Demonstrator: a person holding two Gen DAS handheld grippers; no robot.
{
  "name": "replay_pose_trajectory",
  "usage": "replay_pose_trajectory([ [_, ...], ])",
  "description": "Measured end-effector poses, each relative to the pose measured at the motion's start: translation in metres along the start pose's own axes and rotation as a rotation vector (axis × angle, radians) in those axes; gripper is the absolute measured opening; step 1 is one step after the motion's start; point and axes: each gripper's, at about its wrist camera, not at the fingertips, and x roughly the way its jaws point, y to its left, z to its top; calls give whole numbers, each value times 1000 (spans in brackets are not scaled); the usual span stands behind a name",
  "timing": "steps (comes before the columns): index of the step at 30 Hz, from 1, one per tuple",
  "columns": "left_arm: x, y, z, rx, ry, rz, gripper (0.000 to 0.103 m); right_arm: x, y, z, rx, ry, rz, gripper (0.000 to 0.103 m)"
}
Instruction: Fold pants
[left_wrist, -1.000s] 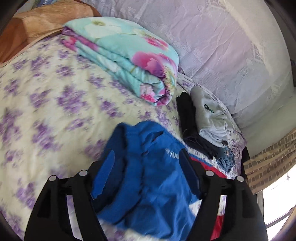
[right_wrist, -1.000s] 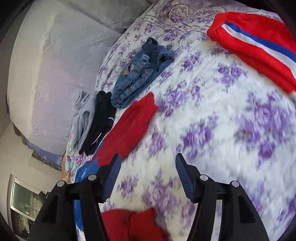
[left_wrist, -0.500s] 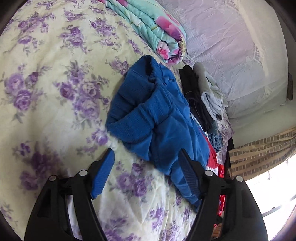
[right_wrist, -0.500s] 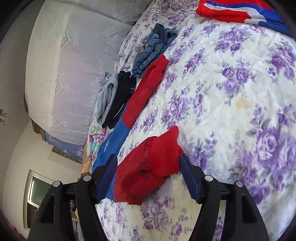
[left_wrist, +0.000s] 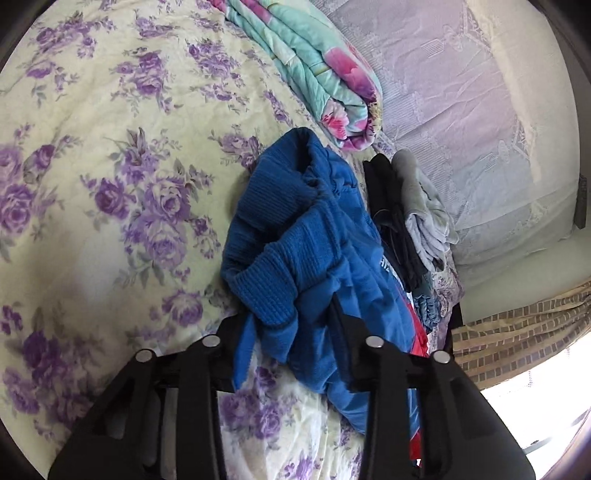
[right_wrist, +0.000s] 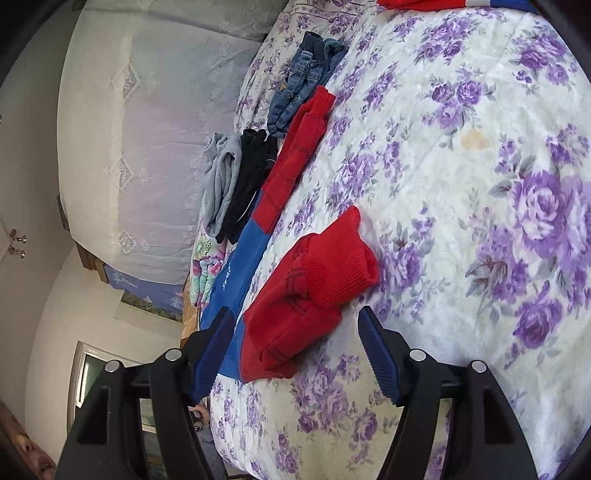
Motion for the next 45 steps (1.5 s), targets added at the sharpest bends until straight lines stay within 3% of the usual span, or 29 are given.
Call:
replay_pose_trajectory([
  [3, -9, -7, -1, 24, -11, -8, 32, 0, -4, -3, 33, 0, 40, 70],
  [5, -12, -12, 2, 17, -10, -27, 32, 9, -4, -3, 24, 7, 18, 68],
  [8, -16, -19, 7, 9, -2, -35, 32, 32, 1, 3, 16, 35, 0, 58],
  [11, -21, -31, 11, 26, -2, -20, 31, 50, 4, 13, 26, 46, 7, 27],
  [12, -24, -34, 12, 28, 2, -17, 31, 51, 8, 18, 22, 36, 3, 16],
  [18, -55, -72, 39, 21, -7, -17, 28, 5, 59, 79, -87, -146, 26, 12],
  [20, -64, -85, 51, 59, -33, 14, 29, -1, 57, 102, -100, -181, -61, 19],
  [22, -60, -83, 55, 64, -3, 66, 41, -3, 43, 110, -83, -183, -230, 71],
  [24, -56, -69, 41, 34, 31, 87, 44, -8, 22, 98, -50, -174, -205, 71],
  [28, -46, -41, -4, 75, 102, 135, 44, -17, -15, 72, 37, -151, -168, 69],
  [32, -28, -25, -36, 71, 166, 116, 44, -15, -13, 59, 2, -159, -143, 69],
  [38, -5, -22, -42, -20, 128, 1, 44, 1, -6, 48, -3, -117, -110, 73],
  [45, 11, -23, -46, -143, 25, 29, 44, 9, -3, 36, -12, -126, -96, 74],
])
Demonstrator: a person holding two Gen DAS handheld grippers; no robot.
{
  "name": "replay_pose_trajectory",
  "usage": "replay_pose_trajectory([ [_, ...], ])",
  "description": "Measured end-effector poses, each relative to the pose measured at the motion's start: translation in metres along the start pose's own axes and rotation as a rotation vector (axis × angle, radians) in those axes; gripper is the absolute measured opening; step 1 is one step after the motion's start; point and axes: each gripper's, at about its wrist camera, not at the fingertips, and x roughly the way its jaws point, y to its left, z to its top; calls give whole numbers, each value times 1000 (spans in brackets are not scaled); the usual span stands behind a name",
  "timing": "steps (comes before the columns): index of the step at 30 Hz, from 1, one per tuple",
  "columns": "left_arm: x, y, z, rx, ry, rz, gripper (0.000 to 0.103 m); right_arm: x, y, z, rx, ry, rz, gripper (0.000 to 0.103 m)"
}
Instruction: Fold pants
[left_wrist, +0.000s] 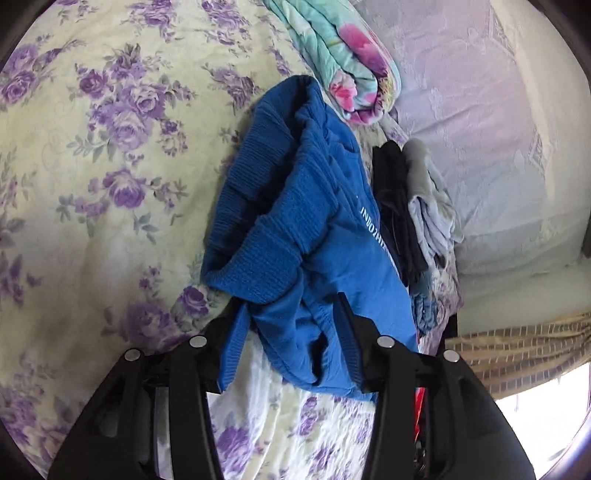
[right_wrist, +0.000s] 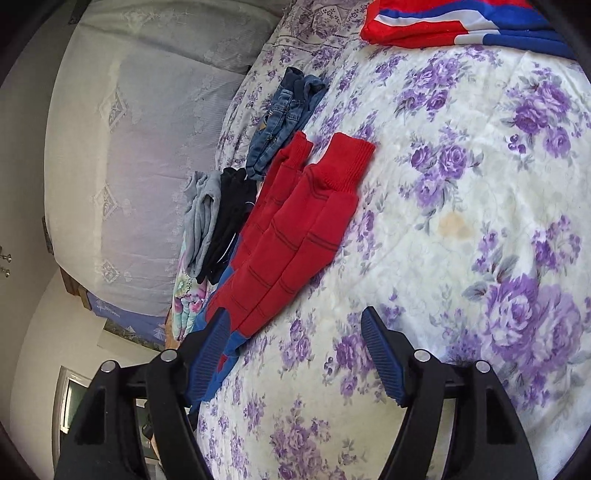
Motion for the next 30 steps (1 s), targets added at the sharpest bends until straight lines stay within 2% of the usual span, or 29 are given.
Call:
replay_pose_trajectory([
  [5, -16, 9, -18, -12, -21, -28, 44, 2, 1, -3, 38, 23, 52, 74],
  [9, -17, 10, -23, -36, -61, -6, 44, 4, 0, -5, 38, 22, 50, 74],
  [11, -14, 8, -23, -67, -104, 7, 51, 6, 0, -6, 45, 22, 60, 74],
  [12, -12, 4, -22, -63, -126, 6, 57, 6, -1, -6, 49, 22, 62, 74],
  [13, -10, 0, -21, -53, -152, 12, 59, 7, -1, -5, 54, 21, 61, 74],
  [16, -8, -1, -19, -57, -191, 25, 59, 8, 0, -6, 66, 20, 68, 74],
  [18, -9, 0, -17, -63, -189, 6, 58, 8, -1, -5, 69, 21, 73, 75],
  [20, -11, 4, -16, -74, -174, -20, 51, 10, 0, -5, 67, 17, 69, 75],
  [22, -14, 13, -17, -101, -152, -61, 35, 12, 1, -6, 62, 19, 68, 75],
  [24, -15, 18, -17, -122, -140, -85, 23, 15, 4, -7, 61, 23, 68, 75],
  [27, -21, 23, -17, -146, -150, -110, 20, 18, 5, -8, 55, 29, 67, 75],
  [30, -34, 19, -18, -109, -187, -105, 17, 19, 6, -9, 51, 31, 64, 75],
])
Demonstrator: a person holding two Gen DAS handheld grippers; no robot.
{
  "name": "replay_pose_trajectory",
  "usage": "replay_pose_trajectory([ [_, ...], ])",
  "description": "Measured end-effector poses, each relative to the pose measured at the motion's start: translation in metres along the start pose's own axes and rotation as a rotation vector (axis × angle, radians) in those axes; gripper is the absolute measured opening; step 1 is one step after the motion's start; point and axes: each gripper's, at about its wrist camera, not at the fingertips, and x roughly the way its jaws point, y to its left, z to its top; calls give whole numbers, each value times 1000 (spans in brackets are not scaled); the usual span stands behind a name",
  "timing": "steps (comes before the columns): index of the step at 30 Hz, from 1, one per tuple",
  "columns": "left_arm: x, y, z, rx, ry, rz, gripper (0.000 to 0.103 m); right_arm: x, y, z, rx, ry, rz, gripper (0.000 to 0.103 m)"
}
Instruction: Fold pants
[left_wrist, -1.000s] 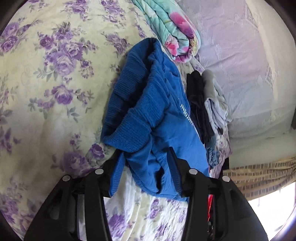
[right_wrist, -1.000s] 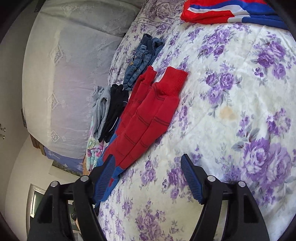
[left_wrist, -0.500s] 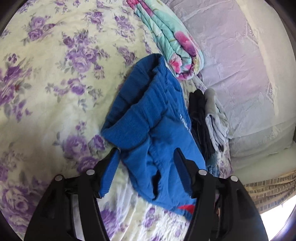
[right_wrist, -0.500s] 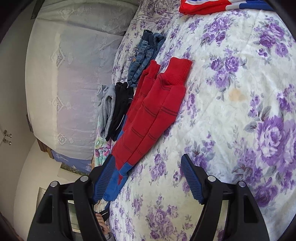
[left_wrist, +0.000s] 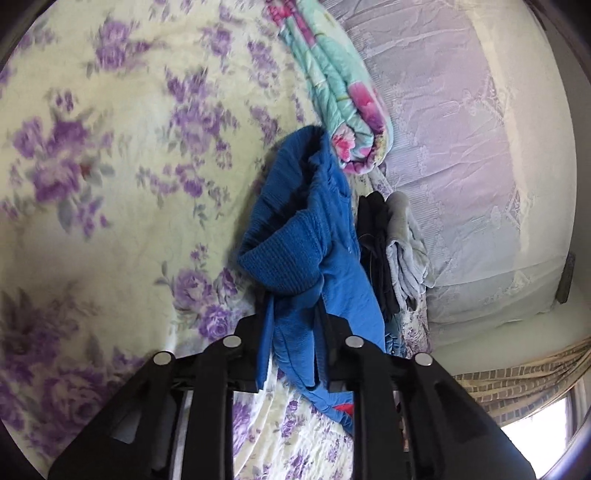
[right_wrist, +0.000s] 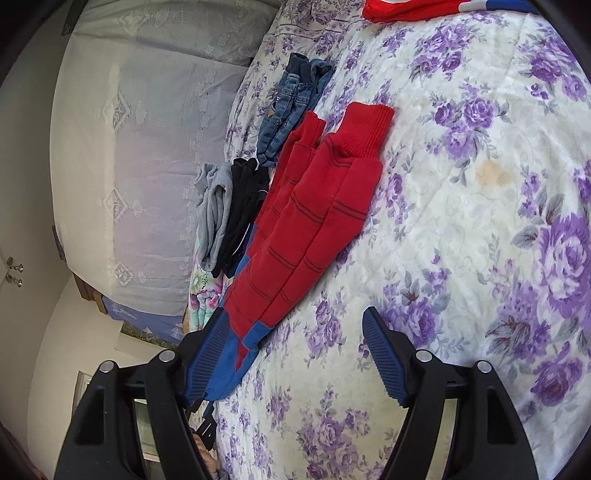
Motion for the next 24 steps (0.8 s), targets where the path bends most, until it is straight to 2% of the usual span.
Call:
replay_pose_trajectory([
  [3, -18, -7, 4, 15, 8, -4, 17, 0, 1, -1, 9, 8, 1, 75],
  [5, -32, -5, 8, -10, 28, -28, 17, 1, 2, 0, 24, 17, 4, 75],
  [7, -49, -3, 12, -11, 12, -36, 14, 2, 2, -1, 35, 28, 7, 75],
  [9, -69, -3, 18, 23, -34, -19, 14, 3, 2, -1, 35, 33, 5, 75],
  [11, -76, 1, 22, 42, -42, 23, 14, 6, -1, 1, 55, 29, -4, 75],
  [13, -76, 10, 19, 28, -14, 35, 14, 9, -3, 7, 81, 15, 0, 75],
  [15, -67, 16, 9, 44, 61, 36, 14, 13, 0, 14, 70, 1, -14, 75],
  [18, -44, 27, -12, -1, 144, 42, 26, 29, 0, 27, 73, 2, -57, 75],
  [21, -32, 24, -20, -2, 116, 61, 29, 40, 4, 37, 73, -14, -74, 74],
  [23, -28, 16, -22, 18, 100, 54, 44, 48, 7, 43, 59, -31, -76, 73],
  [24, -25, 14, -21, 14, 89, 51, 54, 52, 6, 45, 60, -34, -78, 64],
])
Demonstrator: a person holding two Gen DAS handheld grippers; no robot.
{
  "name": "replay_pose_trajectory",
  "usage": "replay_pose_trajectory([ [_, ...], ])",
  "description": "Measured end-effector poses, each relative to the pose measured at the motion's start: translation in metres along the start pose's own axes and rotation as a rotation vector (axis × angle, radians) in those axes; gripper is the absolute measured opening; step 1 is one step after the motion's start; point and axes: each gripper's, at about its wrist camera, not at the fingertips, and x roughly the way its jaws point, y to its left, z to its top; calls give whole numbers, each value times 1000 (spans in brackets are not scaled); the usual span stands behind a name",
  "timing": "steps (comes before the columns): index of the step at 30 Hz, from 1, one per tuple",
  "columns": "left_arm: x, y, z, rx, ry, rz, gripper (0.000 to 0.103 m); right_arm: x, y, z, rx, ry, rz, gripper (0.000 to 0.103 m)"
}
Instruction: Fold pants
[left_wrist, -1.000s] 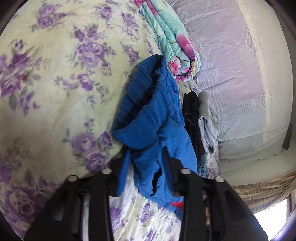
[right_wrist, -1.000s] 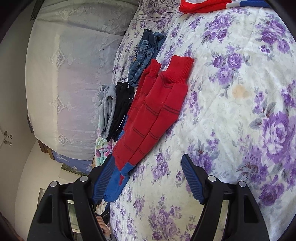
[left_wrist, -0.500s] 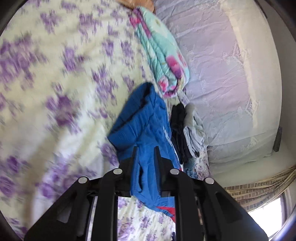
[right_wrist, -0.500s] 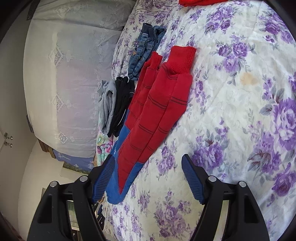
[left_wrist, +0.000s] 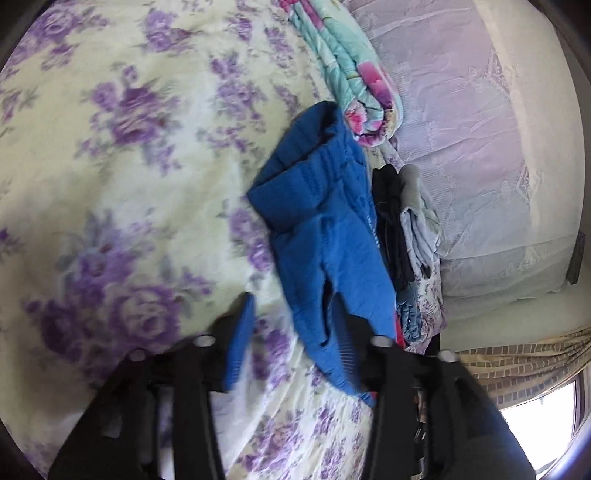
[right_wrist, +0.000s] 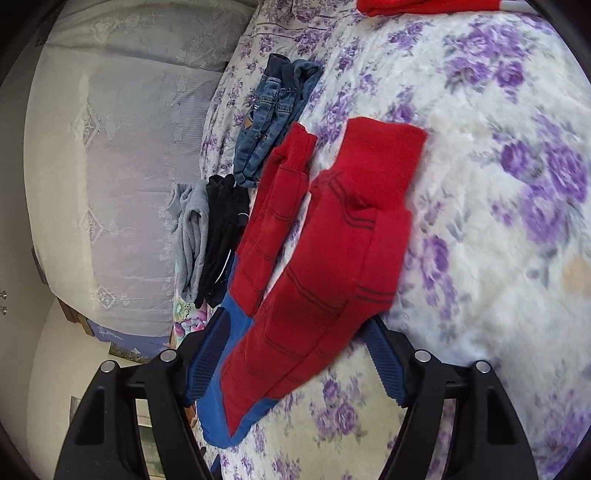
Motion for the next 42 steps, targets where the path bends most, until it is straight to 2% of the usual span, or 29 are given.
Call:
replay_pose_trajectory([
  [1, 2, -3, 0, -5, -13, 7, 59, 6, -1, 1, -1, 8, 18, 45],
  [3, 7, -10, 2, 7, -42, 25, 65, 14, -6, -2, 20, 22, 55, 23],
  [4, 10, -13, 4, 11, -54, 34, 66, 15, -8, -5, 29, 23, 66, 17],
  [6, 14, -14, 7, -3, -80, 52, 66, 10, -5, -9, 11, 25, 87, 12],
  [11, 25, -22, 13, 2, -85, 71, 66, -14, 16, -8, -39, 37, 125, 12],
  [12, 27, -23, 14, 3, -85, 64, 63, -18, 21, -7, -54, 41, 126, 11],
  [13, 29, -23, 15, 4, -82, 56, 52, -21, 24, -6, -64, 42, 127, 11],
  [16, 32, -13, 19, -53, -65, 33, 32, -23, 27, -5, -55, 54, 125, 12],
  [17, 32, -11, 21, -61, -56, 21, 30, -23, 28, -5, -58, 57, 121, 12],
  [19, 31, -10, 23, -53, -47, 12, 16, -23, 28, -5, -67, 58, 111, 11],
  [20, 30, -10, 23, -50, -47, 7, 16, -22, 28, -5, -64, 59, 110, 12],
  [22, 24, -11, 26, -41, -50, -3, 7, -24, 27, -6, -63, 61, 108, 11],
  [26, -8, -26, 32, -1, -81, -37, 6, -40, 34, -9, -89, 58, 119, 11],
  [29, -34, -35, 31, 30, -65, -67, 6, -62, 41, -17, -138, 66, 141, 11],
  [33, -50, -18, 19, 52, -11, -21, 6, -70, 12, -36, -135, 122, 68, 11],
  [35, -42, 3, 14, 49, 23, 51, 9, -63, -14, -46, -98, 176, 5, 15],
  [36, -36, 19, 12, 15, 45, 85, 12, -62, -24, -49, -64, 187, 2, 18],
  [37, -33, 31, 11, -26, 57, 79, 16, -63, -32, -51, -33, 189, 19, 21],
  [38, -34, 43, 10, -64, 61, 20, 16, -66, -36, -52, -17, 183, 39, 21],
  [40, -40, 45, 11, -55, 59, -8, 18, -75, -34, -51, -25, 167, 40, 26],
  [42, -51, 40, 10, -19, 28, 9, 24, -84, -32, -48, -44, 151, 26, 35],
])
